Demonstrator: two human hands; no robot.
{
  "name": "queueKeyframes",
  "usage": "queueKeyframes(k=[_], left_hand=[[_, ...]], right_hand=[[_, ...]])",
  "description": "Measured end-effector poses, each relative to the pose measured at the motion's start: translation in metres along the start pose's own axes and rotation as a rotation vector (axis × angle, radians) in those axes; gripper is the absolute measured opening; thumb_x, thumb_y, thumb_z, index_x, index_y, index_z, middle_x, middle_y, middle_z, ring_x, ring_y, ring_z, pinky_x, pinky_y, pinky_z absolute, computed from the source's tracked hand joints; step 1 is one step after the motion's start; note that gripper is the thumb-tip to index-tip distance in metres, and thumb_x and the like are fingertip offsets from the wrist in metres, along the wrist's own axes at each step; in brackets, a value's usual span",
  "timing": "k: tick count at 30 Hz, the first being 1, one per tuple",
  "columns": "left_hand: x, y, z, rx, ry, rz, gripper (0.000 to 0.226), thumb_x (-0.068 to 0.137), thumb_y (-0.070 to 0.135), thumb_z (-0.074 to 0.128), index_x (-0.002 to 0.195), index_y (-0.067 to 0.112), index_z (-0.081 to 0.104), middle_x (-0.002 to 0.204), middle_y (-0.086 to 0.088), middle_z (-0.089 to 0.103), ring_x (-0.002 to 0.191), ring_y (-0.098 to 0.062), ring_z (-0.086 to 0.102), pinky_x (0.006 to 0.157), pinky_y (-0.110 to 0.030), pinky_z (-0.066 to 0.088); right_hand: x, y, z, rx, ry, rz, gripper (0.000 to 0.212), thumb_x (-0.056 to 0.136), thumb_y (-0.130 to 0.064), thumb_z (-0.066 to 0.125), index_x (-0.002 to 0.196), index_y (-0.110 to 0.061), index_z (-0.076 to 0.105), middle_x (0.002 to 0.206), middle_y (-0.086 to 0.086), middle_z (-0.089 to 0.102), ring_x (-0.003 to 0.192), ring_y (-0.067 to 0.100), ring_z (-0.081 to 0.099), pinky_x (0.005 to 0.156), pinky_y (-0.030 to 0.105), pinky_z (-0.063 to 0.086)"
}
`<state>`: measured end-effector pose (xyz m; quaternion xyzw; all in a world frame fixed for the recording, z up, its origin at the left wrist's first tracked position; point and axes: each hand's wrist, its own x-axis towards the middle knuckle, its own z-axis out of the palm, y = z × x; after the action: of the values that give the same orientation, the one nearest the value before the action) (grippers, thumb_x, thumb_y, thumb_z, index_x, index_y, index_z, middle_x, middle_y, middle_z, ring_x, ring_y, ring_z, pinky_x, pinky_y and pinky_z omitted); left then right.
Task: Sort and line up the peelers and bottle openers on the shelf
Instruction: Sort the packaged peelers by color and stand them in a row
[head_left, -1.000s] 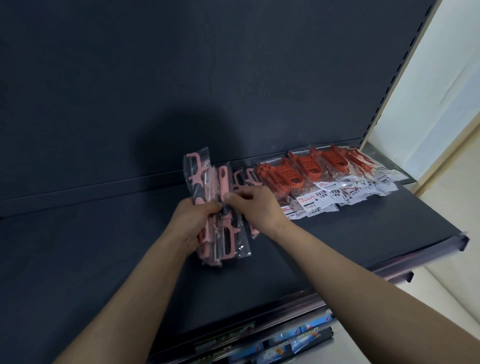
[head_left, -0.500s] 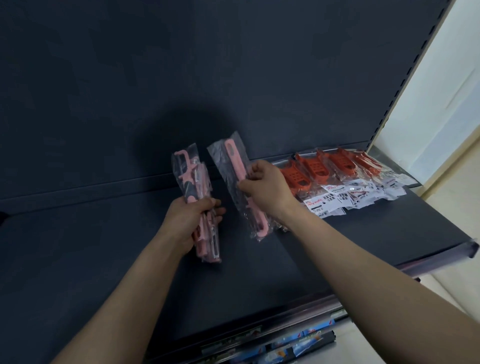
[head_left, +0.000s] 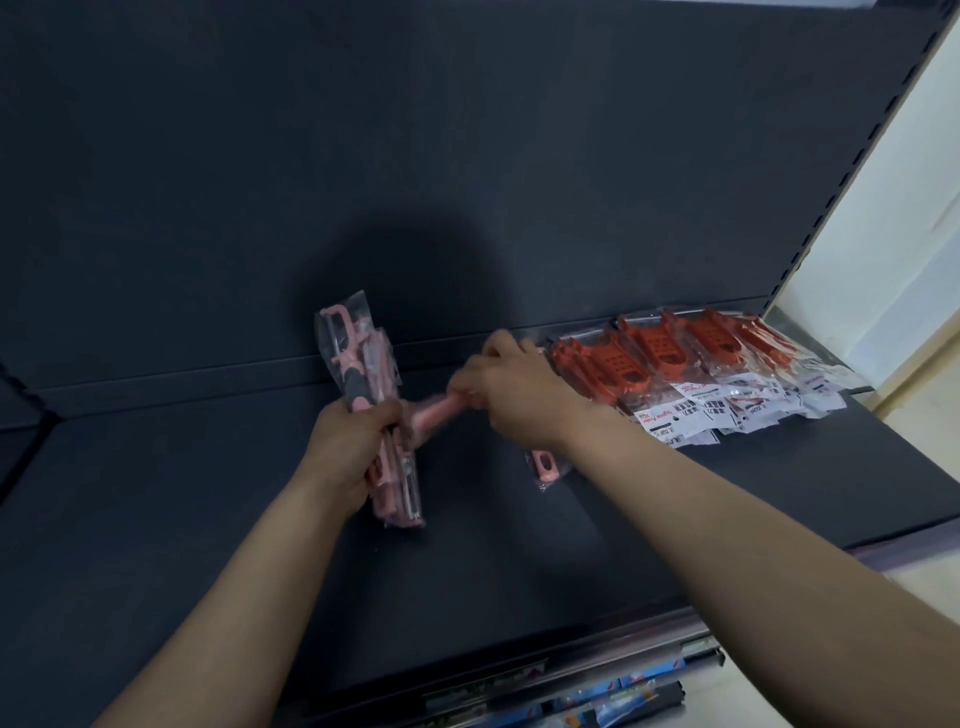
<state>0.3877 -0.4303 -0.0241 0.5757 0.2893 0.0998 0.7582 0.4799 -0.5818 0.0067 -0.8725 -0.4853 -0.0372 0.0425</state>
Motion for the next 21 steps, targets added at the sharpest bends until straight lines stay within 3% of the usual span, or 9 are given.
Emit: queueKeyframes(k=[3,9,12,15,18,21], left_hand=[[0.0,0.0,-0.003,-0.02,0.01,-0.005,0.023,0.085,-0.002,0.059,0.107,-0.009,0.059,0.088,-0.017,0.067,0.07,-0.02,0.067,0.052,-0.023,0.054],[-0.002,-0.002,-0.003,0.014,0.0,0.014,0.021,0.084,-0.002,0.06,0.104,-0.007,0.06,0.085,-0.013,0.068,0.068,-0.017,0.069,0.054,-0.023,0.055],[-0.002,-0.003,-0.002,0.013,-0.007,0.018,0.019,0.085,-0.003,0.06,0.103,-0.007,0.06,0.082,-0.013,0.067,0.061,-0.014,0.069,0.053,-0.022,0.055],[-0.001,-0.003,-0.001,0.035,-0.015,0.02,0.017,0.084,-0.002,0.06,0.101,-0.006,0.061,0.082,-0.012,0.068,0.062,-0.013,0.069,0.055,-0.023,0.056],[-0.001,-0.002,0.002,0.026,-0.024,0.014,0.013,0.084,-0.002,0.06,0.097,-0.003,0.062,0.082,-0.013,0.068,0.061,-0.013,0.069,0.05,-0.023,0.054],[-0.001,-0.001,0.006,0.012,-0.023,0.006,0.012,0.084,-0.002,0.06,0.096,-0.002,0.061,0.08,-0.013,0.068,0.06,-0.013,0.069,0.048,-0.023,0.052]], right_hand=[[-0.002,-0.004,0.011,-0.147,-0.14,-0.06,0.046,0.085,-0.004,0.047,0.124,-0.026,0.054,0.123,-0.002,0.052,0.114,0.028,0.033,0.093,0.039,0.03],[-0.006,-0.005,0.033,-0.028,-0.174,-0.051,0.045,0.086,-0.002,0.047,0.127,-0.017,0.057,0.133,0.005,0.042,0.125,0.026,0.028,0.105,0.034,0.03],[-0.014,-0.009,0.041,0.154,-0.007,0.04,0.042,0.09,-0.003,0.047,0.131,-0.008,0.051,0.142,0.009,0.037,0.134,0.023,0.024,0.111,0.029,0.022],[-0.021,-0.019,0.045,0.277,0.234,0.272,0.034,0.093,-0.024,0.053,0.12,-0.003,0.056,0.128,0.014,0.049,0.122,0.029,0.037,0.104,0.037,0.033],[-0.02,-0.03,0.05,0.268,0.108,0.456,0.054,0.088,-0.048,0.054,0.124,-0.008,0.051,0.12,0.015,0.052,0.115,0.031,0.04,0.095,0.038,0.038],[-0.013,-0.036,0.052,0.208,0.057,0.478,0.051,0.09,-0.045,0.049,0.129,-0.012,0.048,0.121,0.016,0.053,0.113,0.033,0.04,0.094,0.037,0.035]])
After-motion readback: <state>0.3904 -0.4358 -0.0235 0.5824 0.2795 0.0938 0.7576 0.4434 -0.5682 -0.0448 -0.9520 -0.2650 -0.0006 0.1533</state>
